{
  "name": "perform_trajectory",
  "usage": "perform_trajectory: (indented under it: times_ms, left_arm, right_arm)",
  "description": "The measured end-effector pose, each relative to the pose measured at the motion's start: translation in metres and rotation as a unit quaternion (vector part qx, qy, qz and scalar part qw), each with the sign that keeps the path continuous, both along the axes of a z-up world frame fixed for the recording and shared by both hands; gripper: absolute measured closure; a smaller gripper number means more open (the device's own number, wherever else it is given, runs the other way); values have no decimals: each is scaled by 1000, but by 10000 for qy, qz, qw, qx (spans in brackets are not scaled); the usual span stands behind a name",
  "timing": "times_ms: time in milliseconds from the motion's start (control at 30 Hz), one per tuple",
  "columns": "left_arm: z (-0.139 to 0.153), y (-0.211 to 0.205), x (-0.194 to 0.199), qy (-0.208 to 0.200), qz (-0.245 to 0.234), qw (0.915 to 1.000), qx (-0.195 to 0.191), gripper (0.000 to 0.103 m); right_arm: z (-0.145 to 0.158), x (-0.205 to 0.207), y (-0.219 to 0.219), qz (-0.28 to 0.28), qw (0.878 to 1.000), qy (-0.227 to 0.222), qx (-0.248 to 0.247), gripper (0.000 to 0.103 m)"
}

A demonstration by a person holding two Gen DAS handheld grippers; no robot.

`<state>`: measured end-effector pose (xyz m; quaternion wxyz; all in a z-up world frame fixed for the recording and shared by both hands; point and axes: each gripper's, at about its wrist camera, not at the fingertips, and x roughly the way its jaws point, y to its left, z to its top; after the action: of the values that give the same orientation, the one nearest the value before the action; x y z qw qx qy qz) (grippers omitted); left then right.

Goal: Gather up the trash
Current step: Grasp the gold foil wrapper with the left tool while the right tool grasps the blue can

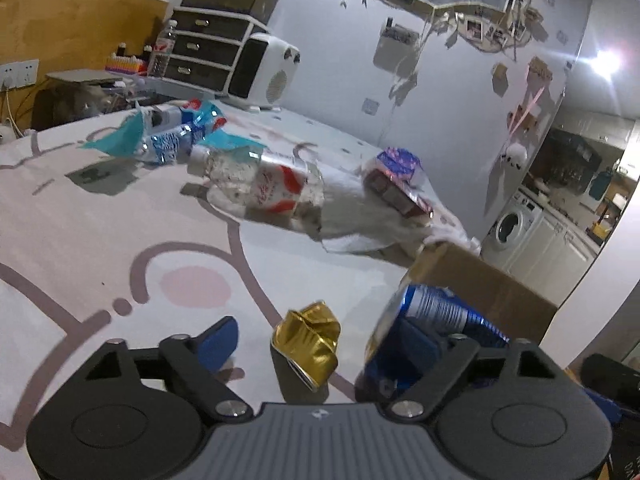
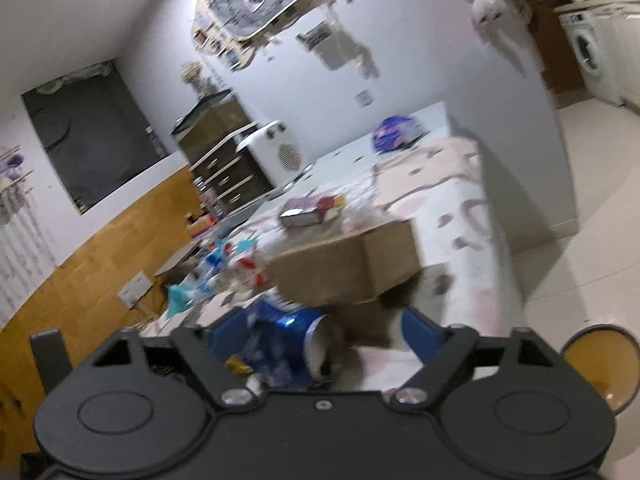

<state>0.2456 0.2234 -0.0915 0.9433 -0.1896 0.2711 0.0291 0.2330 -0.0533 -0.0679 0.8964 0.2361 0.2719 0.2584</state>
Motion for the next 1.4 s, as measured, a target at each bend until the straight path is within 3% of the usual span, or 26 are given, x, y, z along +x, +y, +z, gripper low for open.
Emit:
perform_trajectory:
  times_ms: [200, 333, 467, 733, 933, 1067, 1200, 1400]
  left_arm:
    - [-10, 0, -1, 45, 125, 9998, 122, 41]
    - [-12, 8, -3, 9, 227, 9997, -73, 55]
    - [-14, 12, -1, 46, 223, 9996, -171, 76]
    - [-6, 8, -14, -175, 122, 9998, 61, 78]
    - [5, 8, -23, -335, 46, 9994, -1, 78]
    - [7, -3, -24, -293, -111, 9995, -24, 78]
    - [2, -10, -26, -139, -178, 9997, 61, 78]
    - [-3, -4, -33, -78, -82, 9999, 106, 78]
  right_arm:
    - [-7, 9, 27, 248, 9995, 191, -71, 40]
    - [-13, 12, 38, 363, 9987, 321, -130, 49]
    - [-14, 9, 37, 431, 9985, 321, -82, 53]
    - [-15, 11, 20, 217, 9992, 332, -41, 52]
    - [-29, 17, 5, 38, 9950, 419, -904, 52]
    - [-32, 19, 15, 356, 9887, 177, -1447, 52]
    - [-28, 20, 33, 1040, 9784, -122, -1780, 53]
    - [-17, 14, 44, 1614, 9765, -399, -1371, 58]
